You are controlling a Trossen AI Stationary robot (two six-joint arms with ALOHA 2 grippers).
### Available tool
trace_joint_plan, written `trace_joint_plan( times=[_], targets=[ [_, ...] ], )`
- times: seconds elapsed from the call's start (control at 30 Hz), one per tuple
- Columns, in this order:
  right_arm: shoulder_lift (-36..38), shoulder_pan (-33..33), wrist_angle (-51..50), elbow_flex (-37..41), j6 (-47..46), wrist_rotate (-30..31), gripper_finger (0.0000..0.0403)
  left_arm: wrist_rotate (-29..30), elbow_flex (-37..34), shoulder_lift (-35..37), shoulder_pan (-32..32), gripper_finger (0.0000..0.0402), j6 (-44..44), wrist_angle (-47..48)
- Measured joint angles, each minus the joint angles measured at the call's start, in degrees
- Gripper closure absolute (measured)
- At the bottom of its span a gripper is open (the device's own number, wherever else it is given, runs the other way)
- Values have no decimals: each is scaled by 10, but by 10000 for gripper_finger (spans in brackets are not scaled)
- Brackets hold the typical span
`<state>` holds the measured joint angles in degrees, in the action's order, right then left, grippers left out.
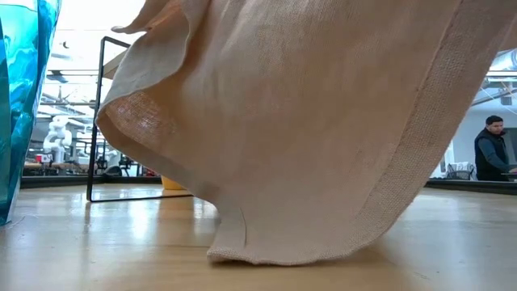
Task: Stack small to large cups/mugs on shelf
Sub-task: Move the blue napkin to the top right of the table
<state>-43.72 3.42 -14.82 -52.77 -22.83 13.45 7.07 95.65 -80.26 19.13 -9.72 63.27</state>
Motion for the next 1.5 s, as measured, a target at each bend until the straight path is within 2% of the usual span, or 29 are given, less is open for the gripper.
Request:
trace_joint_plan(
  times=[0.17,0.4,0.7,1.0,1.2,1.37,1.5],
  targets=[
    [0,0,0,0,2,0,257,-1,28,-6,11,401,3,-33],
    [-2,0,-1,0,12,2,257,-27,45,-4,28,401,-6,-134],
    [-2,0,-1,0,14,2,257,-100,44,-12,57,402,-46,-274],
    [-2,0,-2,0,25,4,257,-169,44,-28,63,402,-113,-434],
    [-2,0,3,0,30,16,257,-248,44,-62,66,402,-195,-570],
    [-2,0,5,0,38,19,257,-259,44,-93,63,402,-232,-632],
    [-1,0,10,1,40,19,257,-290,44,-110,65,402,-266,-677]
  ],
)
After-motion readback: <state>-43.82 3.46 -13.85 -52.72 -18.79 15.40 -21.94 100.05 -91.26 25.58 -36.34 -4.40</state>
